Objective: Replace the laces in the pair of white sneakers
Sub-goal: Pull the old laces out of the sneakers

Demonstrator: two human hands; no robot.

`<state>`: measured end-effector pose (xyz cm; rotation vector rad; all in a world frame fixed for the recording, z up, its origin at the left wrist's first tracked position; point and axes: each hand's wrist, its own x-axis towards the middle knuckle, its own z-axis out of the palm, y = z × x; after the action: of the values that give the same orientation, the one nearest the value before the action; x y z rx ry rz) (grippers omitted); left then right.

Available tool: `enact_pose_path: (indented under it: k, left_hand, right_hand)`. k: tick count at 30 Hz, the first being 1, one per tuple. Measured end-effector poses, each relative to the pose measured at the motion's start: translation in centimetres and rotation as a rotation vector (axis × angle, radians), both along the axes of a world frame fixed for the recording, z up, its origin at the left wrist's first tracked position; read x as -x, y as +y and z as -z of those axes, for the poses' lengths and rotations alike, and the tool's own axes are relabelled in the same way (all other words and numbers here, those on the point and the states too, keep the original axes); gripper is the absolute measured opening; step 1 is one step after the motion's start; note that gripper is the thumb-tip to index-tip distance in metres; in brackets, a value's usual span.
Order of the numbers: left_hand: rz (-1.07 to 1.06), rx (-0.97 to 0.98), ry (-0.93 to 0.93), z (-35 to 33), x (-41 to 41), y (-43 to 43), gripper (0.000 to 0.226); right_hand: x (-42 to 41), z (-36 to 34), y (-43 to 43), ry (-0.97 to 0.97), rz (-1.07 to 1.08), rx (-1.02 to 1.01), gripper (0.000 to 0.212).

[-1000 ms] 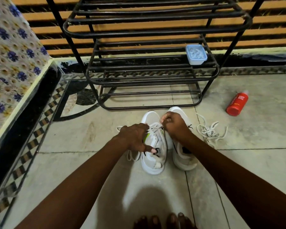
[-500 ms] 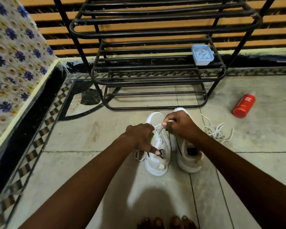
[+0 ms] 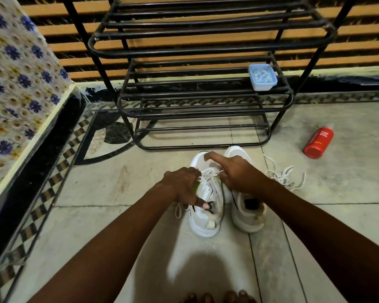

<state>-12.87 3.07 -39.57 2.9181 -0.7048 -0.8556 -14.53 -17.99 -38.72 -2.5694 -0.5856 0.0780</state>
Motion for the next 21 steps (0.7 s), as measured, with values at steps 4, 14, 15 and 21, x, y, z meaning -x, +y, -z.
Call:
enact_pose_path:
  k: [4,14,15,21]
  left_hand:
    - [0.004,-0.008,-0.004,0.1,0.0,0.0,0.114]
    - [-0.003,0.008,0.004,-0.4,0.1,0.0,0.115]
    - [0.001,0.012,0.004,-0.4,0.1,0.0,0.114]
    - [0.001,-0.001,0.009,0.0,0.0,0.3,0.120]
  right_hand:
    - [-0.2,0.0,0.4,-0.110,-0.048,0.461,0.014]
    - [-0.1,-2.3,1.7,-0.013,0.500,-0.961,0.015]
    - [-0.2,-2.5,1.5,0.090,0.507,-1.089,0.016]
    - [-0.1,-1.2,0.0,-0.084,-0.039,-0.036,0.013]
